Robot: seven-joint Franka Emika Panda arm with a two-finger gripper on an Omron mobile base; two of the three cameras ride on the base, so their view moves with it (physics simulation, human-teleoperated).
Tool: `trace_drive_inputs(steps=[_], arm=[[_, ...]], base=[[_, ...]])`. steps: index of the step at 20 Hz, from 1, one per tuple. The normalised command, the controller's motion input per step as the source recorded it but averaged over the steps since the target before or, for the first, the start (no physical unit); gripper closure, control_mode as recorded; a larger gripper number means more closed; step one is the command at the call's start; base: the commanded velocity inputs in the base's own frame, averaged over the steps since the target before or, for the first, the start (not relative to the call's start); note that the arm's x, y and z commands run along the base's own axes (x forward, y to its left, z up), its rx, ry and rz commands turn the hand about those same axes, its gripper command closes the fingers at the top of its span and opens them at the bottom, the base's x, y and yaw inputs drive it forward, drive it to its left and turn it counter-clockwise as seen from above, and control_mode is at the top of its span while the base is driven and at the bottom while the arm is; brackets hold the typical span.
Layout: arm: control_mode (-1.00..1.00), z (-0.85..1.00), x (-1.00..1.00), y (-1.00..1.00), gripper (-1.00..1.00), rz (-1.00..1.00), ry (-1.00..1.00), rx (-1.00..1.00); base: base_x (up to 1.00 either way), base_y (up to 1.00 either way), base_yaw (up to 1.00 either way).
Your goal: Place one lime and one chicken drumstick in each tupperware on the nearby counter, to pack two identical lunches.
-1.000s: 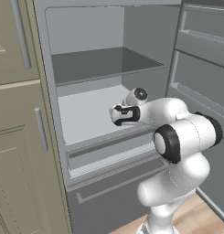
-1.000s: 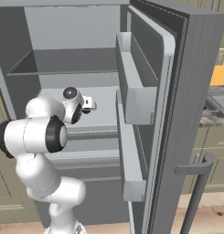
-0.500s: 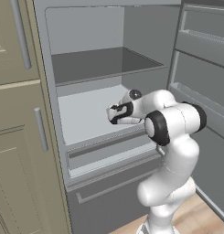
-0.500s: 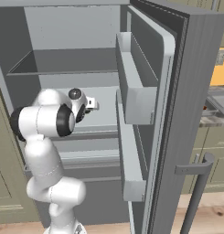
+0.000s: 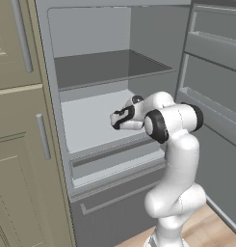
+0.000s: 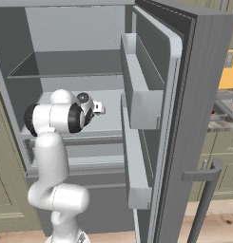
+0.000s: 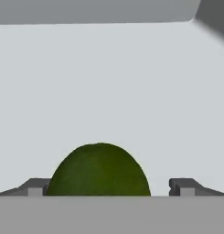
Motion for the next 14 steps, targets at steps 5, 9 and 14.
trace_drive_inputs(steps=[5, 9, 14], arm=[[-1.00, -0.34, 0.46, 0.06, -1.00, 0.00, 0.04, 0.00], [-1.00, -0.63, 0.08, 0.16, -1.00, 0.00, 0.10, 0.00], [-1.00, -0.70, -0.19, 0.17, -1.00, 0.00, 0.07, 0.00]], base=[[0.00, 0.00, 0.00], [0.00, 0.00, 0.00], [0.00, 0.00, 0.00]])
